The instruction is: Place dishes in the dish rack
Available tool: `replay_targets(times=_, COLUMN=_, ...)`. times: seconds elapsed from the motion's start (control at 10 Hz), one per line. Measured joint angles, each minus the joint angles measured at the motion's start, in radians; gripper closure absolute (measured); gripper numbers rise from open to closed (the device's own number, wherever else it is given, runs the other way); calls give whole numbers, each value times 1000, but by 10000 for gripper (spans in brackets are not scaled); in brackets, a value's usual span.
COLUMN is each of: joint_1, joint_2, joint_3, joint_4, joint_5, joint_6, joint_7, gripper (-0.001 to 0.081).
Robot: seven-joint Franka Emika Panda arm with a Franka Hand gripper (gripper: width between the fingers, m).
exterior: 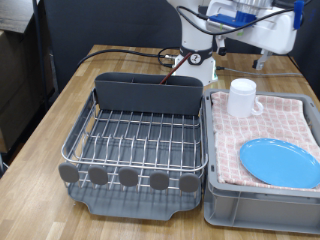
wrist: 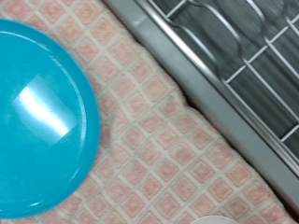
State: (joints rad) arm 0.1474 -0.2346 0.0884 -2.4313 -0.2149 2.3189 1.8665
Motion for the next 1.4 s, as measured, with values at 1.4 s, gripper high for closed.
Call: replay_targets(times=1.4, joint_1=7, joint_2=283, joint_3=52, joint_4=-32, joint_5=468, joint_6=541, joint_7=-378, gripper=3)
